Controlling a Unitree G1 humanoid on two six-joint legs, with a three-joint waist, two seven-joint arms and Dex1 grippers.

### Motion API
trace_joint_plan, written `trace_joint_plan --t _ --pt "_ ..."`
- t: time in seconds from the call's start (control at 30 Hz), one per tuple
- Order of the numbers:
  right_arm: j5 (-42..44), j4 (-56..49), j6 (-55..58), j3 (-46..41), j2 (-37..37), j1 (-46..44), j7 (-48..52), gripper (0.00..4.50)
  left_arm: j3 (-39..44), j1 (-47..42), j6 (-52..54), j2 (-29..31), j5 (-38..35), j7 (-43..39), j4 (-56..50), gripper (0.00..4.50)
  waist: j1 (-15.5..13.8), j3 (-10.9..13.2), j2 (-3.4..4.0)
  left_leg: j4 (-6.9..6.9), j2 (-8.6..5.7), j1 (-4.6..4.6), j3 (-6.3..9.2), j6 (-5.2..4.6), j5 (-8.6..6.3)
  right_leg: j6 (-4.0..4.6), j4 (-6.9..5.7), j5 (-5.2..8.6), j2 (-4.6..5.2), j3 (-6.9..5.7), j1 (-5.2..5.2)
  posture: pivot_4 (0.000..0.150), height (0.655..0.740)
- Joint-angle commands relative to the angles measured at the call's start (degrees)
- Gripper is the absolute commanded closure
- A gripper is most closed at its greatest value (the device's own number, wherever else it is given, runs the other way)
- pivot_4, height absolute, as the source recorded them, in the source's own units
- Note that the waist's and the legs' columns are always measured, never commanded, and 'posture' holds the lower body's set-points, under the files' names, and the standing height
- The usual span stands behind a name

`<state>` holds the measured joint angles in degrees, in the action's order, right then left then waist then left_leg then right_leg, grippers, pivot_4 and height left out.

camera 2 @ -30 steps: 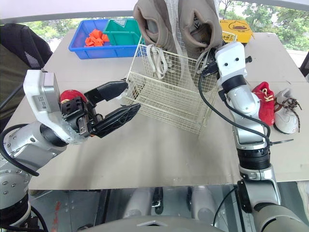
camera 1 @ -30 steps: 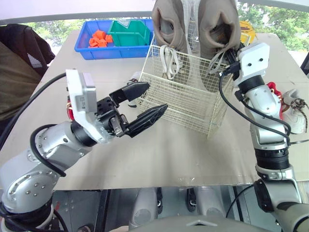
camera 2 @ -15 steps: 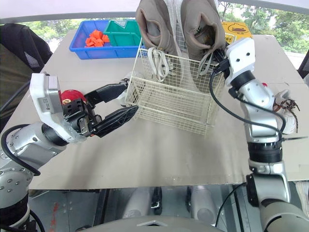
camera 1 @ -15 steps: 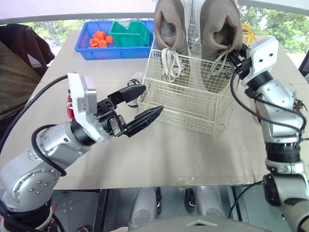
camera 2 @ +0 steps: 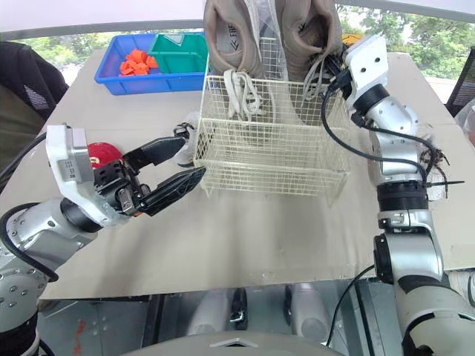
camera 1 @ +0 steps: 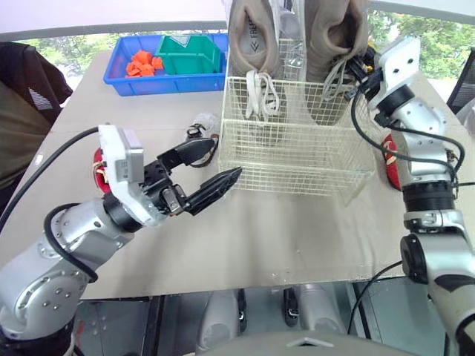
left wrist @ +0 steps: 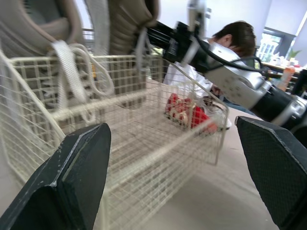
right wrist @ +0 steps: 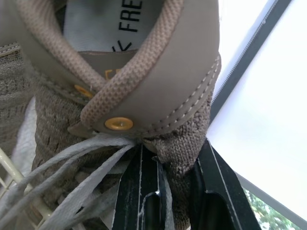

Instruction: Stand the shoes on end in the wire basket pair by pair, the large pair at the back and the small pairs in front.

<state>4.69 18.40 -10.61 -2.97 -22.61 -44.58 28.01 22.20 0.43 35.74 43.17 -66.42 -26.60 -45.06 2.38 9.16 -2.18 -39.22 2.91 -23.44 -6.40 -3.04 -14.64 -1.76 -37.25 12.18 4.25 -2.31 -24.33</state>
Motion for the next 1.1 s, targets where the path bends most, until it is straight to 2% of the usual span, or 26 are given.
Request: trace_joint_plan --t 0.03,0.17,0.37,0.47,0.67,0.7,0.9,1.0,1.1 --pt "-0.6 -3.0 5.6 1.8 1.5 7.2 -0.9 4.44 1.5 0.5 -1.7 0.6 0.4 -0.3 -2.4 0.00 0.0 0.0 0.05 0.02 0.06 0.09 -0.05 -0.01 -0.02 0.03 0.01 -0.02 0.01 0.00 0.00 0.150 0.7400" --pt "-0.9 -8.7 8.3 2.3 1.6 12.6 -1.4 4.44 0.7 0.5 -1.9 0.5 1.1 -1.1 -2.0 0.00 0.0 -0.2 0.20 0.22 0.23 0.53 -0.10 -0.06 -0.07 0.02 0.31 -0.01 0.11 -0.06 0.42 0.150 0.7400" --pt "0.4 -9.4 10.0 1.5 0.9 13.3 -0.5 4.44 -0.8 -0.4 -2.1 0.3 2.5 -2.9 -0.6 0.00 -0.2 -0.2 0.22 0.58 0.22 0.62 -0.14 -0.06 -0.08 0.04 0.52 -0.02 0.89 -0.96 0.45 0.150 0.7400" --pt "2.9 -9.8 10.5 0.6 0.1 13.7 2.0 3.29 -0.9 -0.4 -2.2 0.3 2.9 -3.7 -0.3 0.00 -0.2 -0.2 0.21 0.79 0.22 0.62 -0.15 -0.03 -0.06 0.15 0.68 -0.09 0.94 -1.10 0.44 0.150 0.7400" --pt "9.0 -17.5 18.1 -2.4 -2.7 16.1 4.7 0.29 -1.0 -0.7 -2.2 0.6 3.5 -5.3 0.5 0.00 -0.7 -0.2 0.28 0.94 0.23 0.52 -0.09 0.00 -0.04 0.23 0.90 -0.14 0.93 -1.26 0.43 0.150 0.7400" --pt "10.0 -20.1 20.1 -2.6 -3.6 17.2 5.1 0.08 -1.1 -0.9 -2.1 0.6 3.5 -5.5 0.7 0.00 -0.9 -0.2 0.29 0.96 0.23 0.50 -0.08 0.00 -0.04 0.22 0.96 -0.14 0.95 -1.30 0.43 0.150 0.7400" --pt "14.0 -36.4 27.8 -4.3 -9.0 23.3 6.1 0.08 -0.8 -0.5 -2.2 0.0 3.2 -5.8 1.7 0.00 -1.7 0.0 0.55 1.22 0.23 0.28 -0.04 -0.01 -0.05 0.08 1.37 -0.05 1.13 -1.65 0.33 0.150 0.7400" --pt "23.2 -40.8 27.4 -7.5 -8.0 24.9 10.3 0.08 0.9 1.1 -2.4 -1.4 2.4 -3.9 2.4 0.00 -1.8 0.0 0.76 1.22 0.21 -0.47 -0.02 0.21 0.11 0.27 1.35 -0.20 1.02 -1.72 -0.35 0.150 0.7400" --pt "32.3 -44.7 32.8 -10.1 -10.8 26.3 14.4 0.08 2.8 3.2 -2.7 -3.6 3.2 0.6 2.9 0.00 -1.8 0.2 1.02 1.27 0.26 -0.51 -0.04 0.06 0.32 0.25 1.36 -0.18 0.65 -1.74 -0.38 0.150 0.7400"
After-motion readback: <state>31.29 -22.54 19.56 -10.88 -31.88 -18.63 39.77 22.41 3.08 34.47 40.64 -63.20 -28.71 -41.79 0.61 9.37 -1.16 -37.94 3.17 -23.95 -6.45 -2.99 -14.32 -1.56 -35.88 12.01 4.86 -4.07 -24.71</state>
